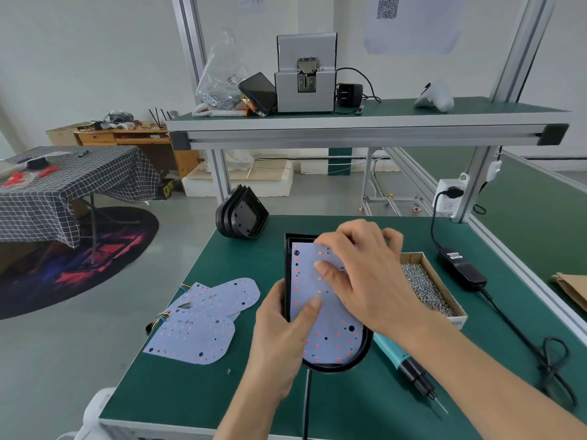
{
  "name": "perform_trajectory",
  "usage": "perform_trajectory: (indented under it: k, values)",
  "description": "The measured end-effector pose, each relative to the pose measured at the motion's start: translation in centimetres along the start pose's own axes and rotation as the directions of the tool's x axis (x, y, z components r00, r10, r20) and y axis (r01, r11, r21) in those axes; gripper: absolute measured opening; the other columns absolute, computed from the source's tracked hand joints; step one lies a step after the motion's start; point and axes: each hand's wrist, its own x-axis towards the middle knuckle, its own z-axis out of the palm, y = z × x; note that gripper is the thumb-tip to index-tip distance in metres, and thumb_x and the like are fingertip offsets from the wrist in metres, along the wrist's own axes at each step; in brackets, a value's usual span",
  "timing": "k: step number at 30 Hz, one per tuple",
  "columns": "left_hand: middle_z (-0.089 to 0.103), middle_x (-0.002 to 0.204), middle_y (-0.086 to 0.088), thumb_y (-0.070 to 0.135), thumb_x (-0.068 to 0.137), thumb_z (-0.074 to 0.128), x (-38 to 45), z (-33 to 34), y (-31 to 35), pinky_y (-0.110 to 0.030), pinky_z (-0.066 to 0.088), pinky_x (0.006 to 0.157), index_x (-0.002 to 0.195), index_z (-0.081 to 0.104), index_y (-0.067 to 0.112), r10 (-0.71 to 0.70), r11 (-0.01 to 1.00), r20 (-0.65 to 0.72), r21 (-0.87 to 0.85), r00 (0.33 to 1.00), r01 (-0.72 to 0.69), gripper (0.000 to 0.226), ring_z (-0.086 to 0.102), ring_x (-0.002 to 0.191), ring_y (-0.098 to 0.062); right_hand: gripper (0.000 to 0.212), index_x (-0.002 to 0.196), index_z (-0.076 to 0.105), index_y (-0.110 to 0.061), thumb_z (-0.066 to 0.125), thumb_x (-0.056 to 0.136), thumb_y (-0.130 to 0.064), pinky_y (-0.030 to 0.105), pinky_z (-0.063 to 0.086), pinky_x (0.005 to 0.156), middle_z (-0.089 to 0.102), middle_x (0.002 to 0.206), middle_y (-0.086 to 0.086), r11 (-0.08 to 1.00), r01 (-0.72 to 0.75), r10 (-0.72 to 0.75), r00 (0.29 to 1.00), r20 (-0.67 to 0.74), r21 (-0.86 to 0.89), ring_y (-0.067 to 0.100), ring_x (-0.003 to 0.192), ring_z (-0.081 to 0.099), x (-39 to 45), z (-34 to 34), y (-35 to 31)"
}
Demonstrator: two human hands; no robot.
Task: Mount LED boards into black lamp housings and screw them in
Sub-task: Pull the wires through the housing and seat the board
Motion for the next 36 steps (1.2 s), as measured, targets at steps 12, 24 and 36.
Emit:
perform_trajectory:
  k: [12, 24, 36]
  values:
    - [0.077, 0.104, 0.007, 0.065, 0.097, 0.050, -0.9, 0.9, 0.5, -0.034, 0.058, 0.083, 0.102, 0.071, 0.030, 0.110, 0.987, 0.012, 0.113, 0.994, -0.111, 0.041, 0.071, 0.093, -0.016, 0.021, 0.114, 0.071, -0.033, 0.065, 0.100, -0.046, 0.025, 0.059, 0.082, 0.077, 0.114, -0.008, 0.193, -0.526, 0.574, 0.746, 0.340, 0.828, 0.014, 0.108, 0.073, -3.5, 1.8, -0.9]
    - [0.074, 0.122, 0.002, 0.024, 0.104, 0.055, 2.4, 0.6, 0.5, -0.045, 0.058, 0.096, 0.120, 0.069, 0.035, 0.164, 0.973, 0.161, 0.137, 0.973, -0.186, 0.023, 0.069, 0.115, -0.022, 0.037, 0.110, 0.077, -0.024, 0.068, 0.086, -0.049, 0.028, 0.061, 0.074, 0.078, 0.117, 0.006, -0.160, -0.565, 0.495, 0.663, 0.561, 0.809, 0.020, 0.102, 0.076, -3.6, -1.0, -1.3]
    - [0.078, 0.103, -0.001, 0.041, 0.085, 0.067, 2.2, 0.7, -0.6, -0.038, 0.062, 0.077, 0.103, 0.076, 0.029, 0.125, 0.992, 0.054, 0.026, 0.991, -0.127, 0.024, 0.072, 0.091, -0.016, 0.016, 0.107, 0.074, -0.031, 0.079, 0.093, -0.030, 0.024, 0.059, 0.073, 0.079, 0.109, -0.003, 0.103, -0.545, 0.496, 0.754, 0.432, 0.832, 0.019, 0.098, 0.077, -4.3, -2.7, -1.6]
